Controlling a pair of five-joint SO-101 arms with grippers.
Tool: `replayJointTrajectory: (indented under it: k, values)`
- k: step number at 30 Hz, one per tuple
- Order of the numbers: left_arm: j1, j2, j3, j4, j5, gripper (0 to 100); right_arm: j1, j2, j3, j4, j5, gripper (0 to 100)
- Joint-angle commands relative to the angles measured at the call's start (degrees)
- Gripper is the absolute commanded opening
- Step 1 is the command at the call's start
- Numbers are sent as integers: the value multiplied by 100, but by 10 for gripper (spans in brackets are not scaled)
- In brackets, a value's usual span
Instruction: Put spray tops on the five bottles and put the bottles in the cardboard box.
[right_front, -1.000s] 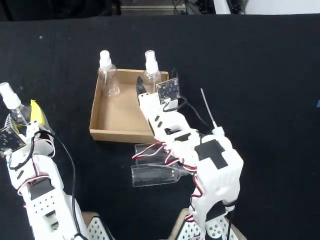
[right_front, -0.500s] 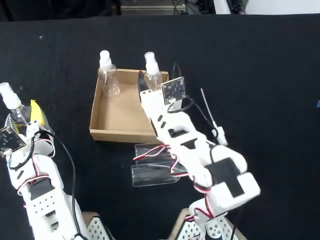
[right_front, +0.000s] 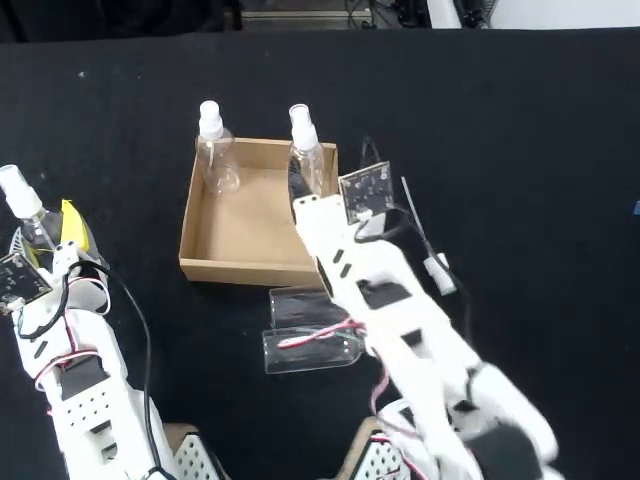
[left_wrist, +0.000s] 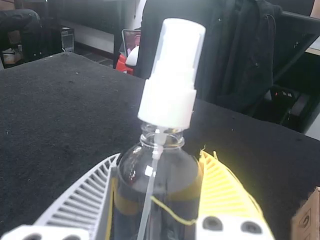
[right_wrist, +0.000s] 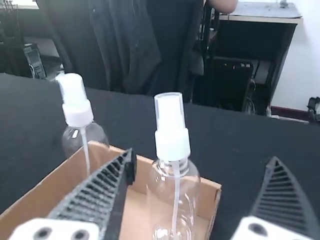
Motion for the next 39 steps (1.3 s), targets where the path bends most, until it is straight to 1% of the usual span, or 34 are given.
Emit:
replayJointTrajectory:
  k: [1, 7, 10, 13, 15, 18, 20, 21, 23, 25, 34, 36, 39]
  values:
    - [488, -97, -198, 35, 26, 33, 413, -1508, 31, 1292, 44, 354]
    - [1411, -97, -725, 35, 26, 30, 923, -3319, 391, 3042, 44, 353]
    - [1886, -97, -963, 35, 26, 33, 1301, -3996, 629, 3833, 44, 353]
    - [2202, -97, -1165, 35, 26, 33, 1503, -4470, 892, 4316, 44, 322]
    - [2316, -97, -1244, 26, 18, 33, 1521, -4664, 1130, 4308, 79, 253]
    - [2308, -97, -1270, -18, 18, 30, 1521, -4848, 1367, 4264, 97, 109]
    - [2378, -53, -1314, 18, 18, 30, 1538, -4831, 1490, 4000, 123, 31]
    - [2475, -44, -1341, 26, 26, 30, 1626, -4813, 1534, 3868, 264, 9]
    - [2756, -44, -1349, 26, 26, 30, 1873, -4734, 1622, 3631, 475, 20]
    - [3029, -44, -1349, 0, 26, 30, 2092, -4593, 1675, 3446, 484, 21]
    - [3820, -35, -1288, -18, 18, 35, 2013, -3433, 1587, 2655, 519, 23]
    - [3899, -35, -1235, -18, 18, 65, 2013, -3187, 1464, 2629, 527, 23]
    - [3978, -35, -1156, -18, 18, 167, 2013, -2870, 1279, 2629, 519, 25]
